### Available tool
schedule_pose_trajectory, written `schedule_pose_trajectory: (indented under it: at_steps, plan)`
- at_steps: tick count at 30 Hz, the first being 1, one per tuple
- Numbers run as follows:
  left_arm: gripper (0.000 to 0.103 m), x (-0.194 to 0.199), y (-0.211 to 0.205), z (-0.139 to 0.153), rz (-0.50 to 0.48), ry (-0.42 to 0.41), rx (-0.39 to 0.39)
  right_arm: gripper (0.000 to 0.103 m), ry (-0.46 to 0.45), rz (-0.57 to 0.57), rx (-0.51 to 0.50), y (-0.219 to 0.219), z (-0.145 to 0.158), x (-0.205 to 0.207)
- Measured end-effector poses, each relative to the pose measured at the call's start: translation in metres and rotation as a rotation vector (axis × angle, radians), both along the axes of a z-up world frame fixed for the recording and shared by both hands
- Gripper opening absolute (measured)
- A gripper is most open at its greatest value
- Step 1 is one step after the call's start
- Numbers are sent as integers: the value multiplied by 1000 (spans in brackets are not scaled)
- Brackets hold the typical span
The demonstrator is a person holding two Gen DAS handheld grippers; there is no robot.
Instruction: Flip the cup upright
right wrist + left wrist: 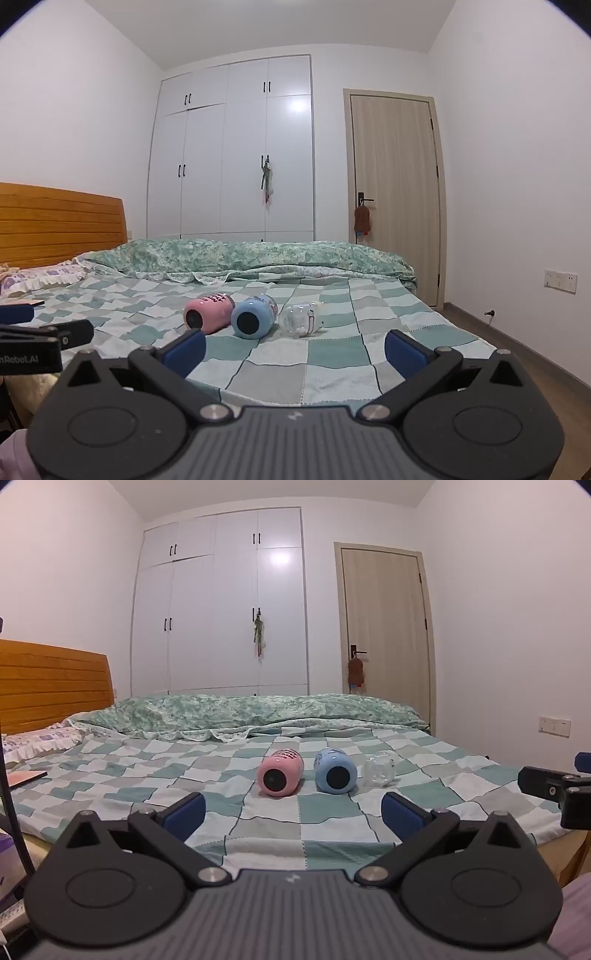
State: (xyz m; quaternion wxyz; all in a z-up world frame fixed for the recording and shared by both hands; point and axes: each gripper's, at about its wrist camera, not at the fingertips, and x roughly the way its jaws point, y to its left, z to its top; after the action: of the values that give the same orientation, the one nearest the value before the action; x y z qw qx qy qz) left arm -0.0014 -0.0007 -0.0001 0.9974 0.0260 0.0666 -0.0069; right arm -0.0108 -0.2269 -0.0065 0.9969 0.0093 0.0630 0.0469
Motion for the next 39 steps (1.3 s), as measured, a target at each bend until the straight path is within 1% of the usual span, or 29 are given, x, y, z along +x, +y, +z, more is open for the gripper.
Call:
schedule_pose_trajectory:
  at_steps: [5,7,14,16,39]
  plan:
    - [103,-6,-4,1,5,-3,5,103,-2,0,-2,0,0,0]
    - [103,5,-7,3,14,21,1,103,-2,0,-3,0,0,0]
    - [103,10,-22,4,7,15,-4,103,-2,1,-1,0,0,0]
    - [103,1,1,-2,1,1,-22,103,-2,0,-1,0,0,0]
    - [103,-2,0,1,-10,-10,-21,103,-3,1,-2,1,0,-1]
